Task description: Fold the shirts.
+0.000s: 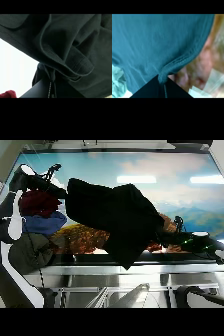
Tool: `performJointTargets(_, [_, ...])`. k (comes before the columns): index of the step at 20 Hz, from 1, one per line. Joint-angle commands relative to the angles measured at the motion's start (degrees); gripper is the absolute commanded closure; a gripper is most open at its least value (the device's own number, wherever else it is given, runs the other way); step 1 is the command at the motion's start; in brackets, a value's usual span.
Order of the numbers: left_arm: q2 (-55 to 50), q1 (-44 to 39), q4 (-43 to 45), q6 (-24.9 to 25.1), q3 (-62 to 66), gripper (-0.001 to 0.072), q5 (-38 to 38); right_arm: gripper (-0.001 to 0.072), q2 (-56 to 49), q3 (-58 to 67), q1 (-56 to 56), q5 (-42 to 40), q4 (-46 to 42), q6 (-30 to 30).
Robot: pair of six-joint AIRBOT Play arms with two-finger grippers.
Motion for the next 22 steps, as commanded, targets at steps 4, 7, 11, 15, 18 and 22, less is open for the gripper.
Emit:
performJointTargets(4, [1.1,2.4,-4.0,-5.5,2.5,0.0686,-8.6,0.0691,6.2,8.0,-2.3,7.3,0.8,-3.1])
performJointTargets(7, [7.0,6.4,-15.9,-5.5,-3.7,0.0686,-13.4,0.0691,14.5,14.2,-10.1,11.8,0.8,-1.8])
performJointTargets(11, [18.1,11.2,-35.1,-5.7,-14.4,0.0686,-23.4,0.0691,24.8,24.0,-23.4,18.0,1.5,0.1])
performJointTargets(15, [33.4,11.2,-58.8,-2.2,-27.1,0.0686,-25.4,0.0691,32.9,31.6,-28.3,23.5,8.8,-2.1])
performJointTargets(18, [48.1,10.0,-80.4,4.2,-33.3,0.0688,-24.2,0.0691,39.1,38.7,-29.2,22.4,16.5,-6.8])
performJointTargets(22, [70.9,16.9,-80.6,9.1,-34.4,0.0686,-6.6,0.0690,45.4,50.5,-31.6,14.8,15.9,-9.7])
